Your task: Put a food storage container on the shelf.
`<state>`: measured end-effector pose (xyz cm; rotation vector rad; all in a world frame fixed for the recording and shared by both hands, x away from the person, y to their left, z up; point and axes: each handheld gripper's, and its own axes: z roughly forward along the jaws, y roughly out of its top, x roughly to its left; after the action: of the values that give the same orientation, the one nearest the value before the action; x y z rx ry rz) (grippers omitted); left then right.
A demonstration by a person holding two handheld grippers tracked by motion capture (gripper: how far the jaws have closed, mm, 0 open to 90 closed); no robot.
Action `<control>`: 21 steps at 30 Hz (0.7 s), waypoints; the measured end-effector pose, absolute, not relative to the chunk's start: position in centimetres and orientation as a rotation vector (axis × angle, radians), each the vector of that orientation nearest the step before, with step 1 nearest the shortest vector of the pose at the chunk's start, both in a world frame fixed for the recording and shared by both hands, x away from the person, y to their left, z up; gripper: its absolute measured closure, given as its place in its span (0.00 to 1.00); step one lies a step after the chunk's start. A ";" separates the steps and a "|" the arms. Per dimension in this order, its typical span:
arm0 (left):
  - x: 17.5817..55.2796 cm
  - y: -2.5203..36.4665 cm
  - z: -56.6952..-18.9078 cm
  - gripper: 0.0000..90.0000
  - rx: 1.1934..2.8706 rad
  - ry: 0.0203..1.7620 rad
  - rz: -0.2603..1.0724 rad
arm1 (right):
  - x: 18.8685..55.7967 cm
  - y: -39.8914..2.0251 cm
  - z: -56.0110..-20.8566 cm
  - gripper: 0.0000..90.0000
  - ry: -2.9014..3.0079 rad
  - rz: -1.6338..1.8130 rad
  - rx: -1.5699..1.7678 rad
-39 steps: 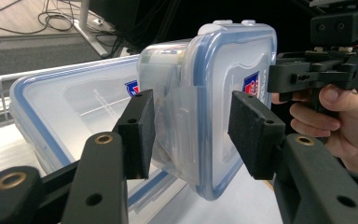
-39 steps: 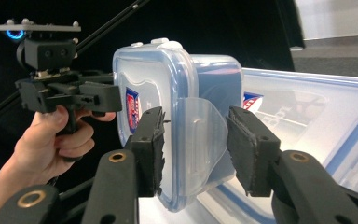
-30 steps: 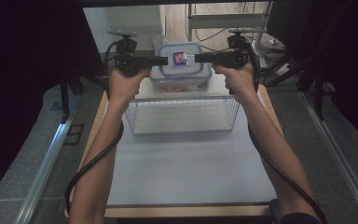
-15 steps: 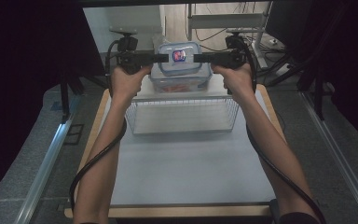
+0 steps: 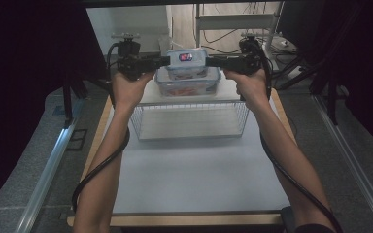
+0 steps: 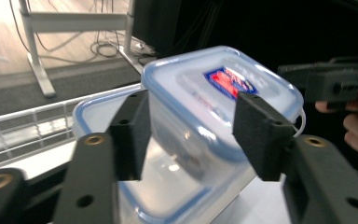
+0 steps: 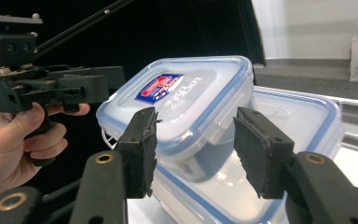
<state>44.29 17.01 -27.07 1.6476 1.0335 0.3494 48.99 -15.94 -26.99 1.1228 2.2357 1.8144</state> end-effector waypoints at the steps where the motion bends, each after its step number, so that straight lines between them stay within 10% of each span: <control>1: 43.9 17.1 -27.3 0.57 1.642 1.023 0.359 | 48.8 -16.1 -27.1 0.53 2.233 1.812 1.104; 12: 40.3 16.6 -28.4 0.84 1.715 0.894 0.421 | 47.3 -16.8 -28.2 0.61 2.252 1.725 1.004; 21: 41.5 15.5 -29.5 0.87 1.760 0.928 0.416 | 47.1 -15.4 -29.0 0.63 2.274 1.628 0.954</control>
<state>41.53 15.55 -29.50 1.7602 0.9278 0.4158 47.14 -15.36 -29.01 0.9540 2.2743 1.6278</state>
